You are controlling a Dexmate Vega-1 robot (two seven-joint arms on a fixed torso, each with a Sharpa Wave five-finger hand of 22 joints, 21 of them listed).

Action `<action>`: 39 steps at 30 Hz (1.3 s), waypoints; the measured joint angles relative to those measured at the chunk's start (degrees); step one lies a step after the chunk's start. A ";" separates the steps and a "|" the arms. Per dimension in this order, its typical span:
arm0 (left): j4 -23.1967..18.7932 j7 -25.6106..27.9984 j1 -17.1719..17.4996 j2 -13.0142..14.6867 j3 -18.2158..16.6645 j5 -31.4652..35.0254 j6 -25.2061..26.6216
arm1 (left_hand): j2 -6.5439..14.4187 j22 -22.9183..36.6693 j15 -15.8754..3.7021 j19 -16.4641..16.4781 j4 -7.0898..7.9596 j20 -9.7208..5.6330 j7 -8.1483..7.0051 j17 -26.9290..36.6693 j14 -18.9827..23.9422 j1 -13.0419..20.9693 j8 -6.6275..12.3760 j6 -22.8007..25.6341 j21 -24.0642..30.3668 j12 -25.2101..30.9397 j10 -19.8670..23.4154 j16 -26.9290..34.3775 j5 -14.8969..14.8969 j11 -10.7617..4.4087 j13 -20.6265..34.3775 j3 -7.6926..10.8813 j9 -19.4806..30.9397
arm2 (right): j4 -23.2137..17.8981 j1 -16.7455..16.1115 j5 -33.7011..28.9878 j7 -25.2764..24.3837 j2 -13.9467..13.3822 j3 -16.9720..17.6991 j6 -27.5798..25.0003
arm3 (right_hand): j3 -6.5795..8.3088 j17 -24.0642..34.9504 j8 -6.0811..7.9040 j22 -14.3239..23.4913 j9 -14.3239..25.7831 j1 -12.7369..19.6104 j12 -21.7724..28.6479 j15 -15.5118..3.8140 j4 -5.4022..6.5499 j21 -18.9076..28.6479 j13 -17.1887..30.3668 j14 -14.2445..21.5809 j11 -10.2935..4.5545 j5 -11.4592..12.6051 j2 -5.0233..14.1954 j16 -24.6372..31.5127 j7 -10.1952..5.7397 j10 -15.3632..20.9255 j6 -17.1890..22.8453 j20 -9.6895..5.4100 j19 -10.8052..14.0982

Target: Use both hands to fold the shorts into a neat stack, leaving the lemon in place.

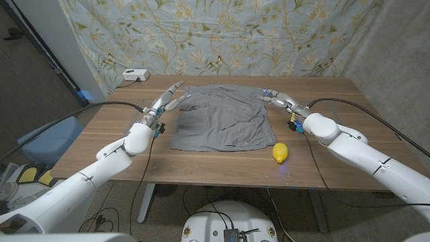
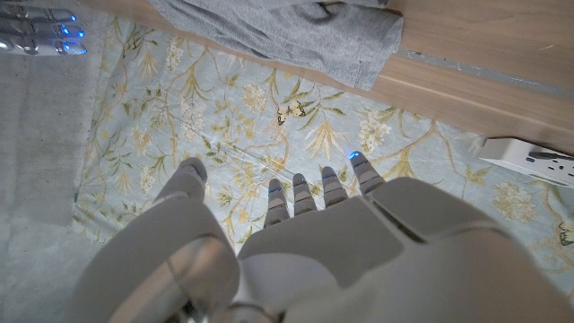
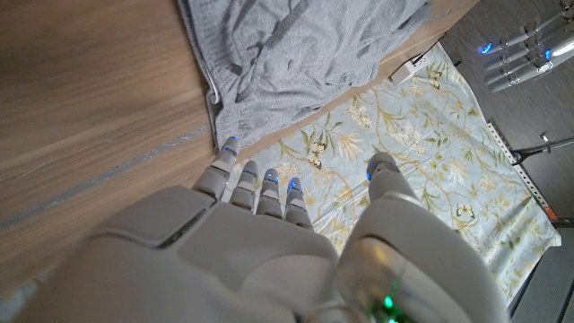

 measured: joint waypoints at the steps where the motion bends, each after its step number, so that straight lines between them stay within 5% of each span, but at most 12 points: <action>1: -2.02 -0.27 1.10 1.62 -0.53 0.21 0.47 | 0.00 0.00 0.00 0.00 -0.08 0.00 0.00 0.00 0.00 0.00 0.00 0.00 0.00 0.00 0.00 0.00 -0.19 0.00 0.00 -0.08 0.00 | -0.26 -0.07 -0.18 0.02 -0.14 -0.02 -0.34 | 0.00 0.00 0.00 0.00 0.00 0.00 -0.20 0.00 0.00 0.00 0.00 0.00 0.00 -0.02 0.00 0.00 0.00 0.00 0.00 0.00 0.00; 18: -10.00 -4.82 6.83 8.98 -3.48 1.32 4.96 | -0.61 0.27 0.00 -1.05 -1.16 0.00 0.03 -0.01 -0.04 0.60 -0.94 -0.08 -0.89 -0.43 0.20 -0.16 -0.19 0.42 -0.01 -0.68 -0.01 | -11.75 -3.24 -5.60 0.22 -5.42 -1.24 -10.08 | 0.47 0.26 0.00 -0.01 0.00 0.84 -0.34 -0.43 -0.47 0.00 -0.01 -0.02 -0.21 -0.40 -0.08 -0.28 0.00 -0.22 0.00 -0.32 0.31; 22: -10.00 -5.71 6.83 8.98 -3.48 1.72 5.59 | -0.93 0.27 0.00 -1.05 -1.36 0.00 -0.23 -0.01 -0.43 0.90 -1.35 -1.08 -1.33 -0.66 0.20 -0.36 -0.19 0.42 -0.01 -0.57 -0.01 | -13.69 -3.85 -5.60 0.22 -6.18 -1.54 -10.08 | 0.47 0.26 0.00 -0.01 -0.01 1.13 -0.34 -0.43 -0.47 0.00 -0.01 -0.02 -0.21 -0.40 -0.37 -0.28 0.01 -0.22 -0.01 -0.31 0.31; 23: -12.14 -5.88 8.59 11.30 -4.31 1.86 5.70 | -0.93 0.27 0.00 -1.05 -1.60 0.00 -0.36 -0.01 -0.43 0.90 -1.35 -1.21 -1.34 -0.66 0.34 -0.36 -0.19 0.56 -0.01 -0.66 -0.01 | -14.19 -3.99 -7.27 0.34 -6.35 -1.65 -13.04 | 0.47 0.26 0.00 -0.01 -0.01 1.13 -0.34 -0.43 -0.47 0.00 -0.01 -0.02 -0.21 -0.40 -0.37 -0.28 0.01 -0.22 -0.01 -0.31 0.31; 39: -17.12 -7.51 13.36 16.28 -6.71 4.37 8.15 | -1.97 0.26 0.00 -1.35 -1.87 0.30 -0.54 0.01 -0.42 0.30 -1.57 -2.42 -1.74 -0.66 0.30 -0.36 -0.40 1.14 0.28 -0.94 -0.01 | -20.90 -5.52 -12.55 0.81 -8.96 -3.55 -20.95 | 0.75 0.26 0.00 -0.01 -0.01 2.19 -0.34 -0.84 -0.74 0.00 -0.01 -0.44 -0.42 -0.62 -0.38 -0.71 0.32 -0.01 0.31 -0.31 0.31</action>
